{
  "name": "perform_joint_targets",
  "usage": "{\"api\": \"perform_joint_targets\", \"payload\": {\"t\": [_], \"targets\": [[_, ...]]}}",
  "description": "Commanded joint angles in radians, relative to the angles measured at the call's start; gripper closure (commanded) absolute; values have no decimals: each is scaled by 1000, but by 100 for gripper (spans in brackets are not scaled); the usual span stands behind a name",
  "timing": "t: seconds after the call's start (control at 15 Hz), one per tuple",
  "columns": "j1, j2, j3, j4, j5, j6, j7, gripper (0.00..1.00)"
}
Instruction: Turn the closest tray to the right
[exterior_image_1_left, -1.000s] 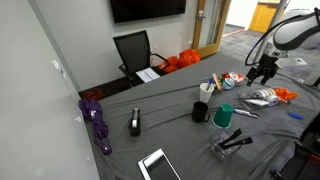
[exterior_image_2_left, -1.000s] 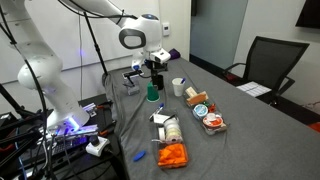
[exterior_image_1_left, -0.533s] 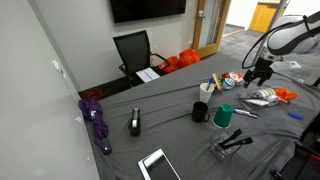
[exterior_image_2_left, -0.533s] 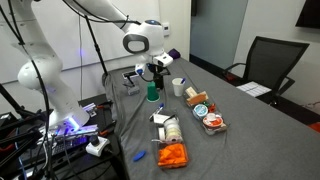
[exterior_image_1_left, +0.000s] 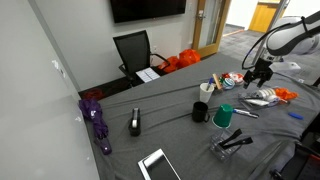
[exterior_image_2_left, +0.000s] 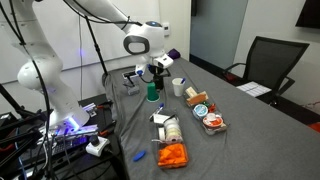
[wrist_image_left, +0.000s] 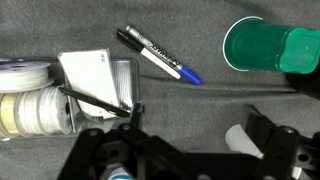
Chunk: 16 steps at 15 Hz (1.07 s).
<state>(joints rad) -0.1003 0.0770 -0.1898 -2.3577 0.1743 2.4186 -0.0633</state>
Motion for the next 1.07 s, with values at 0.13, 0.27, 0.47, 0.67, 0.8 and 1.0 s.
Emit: {"api": "perform_joint_targets", "payload": {"t": [0.13, 0.27, 0.47, 0.67, 0.8, 1.0], "targets": [[-50, 134, 21, 66, 76, 52, -22, 0], [-66, 175, 28, 85, 106, 68, -39, 0], [-97, 246, 49, 113, 173, 95, -78, 0], [-134, 311, 74, 141, 212, 115, -111, 0], [-163, 346, 90, 160, 230, 119, -136, 0], [-194, 391, 107, 187, 231, 124, -159, 0]]}}
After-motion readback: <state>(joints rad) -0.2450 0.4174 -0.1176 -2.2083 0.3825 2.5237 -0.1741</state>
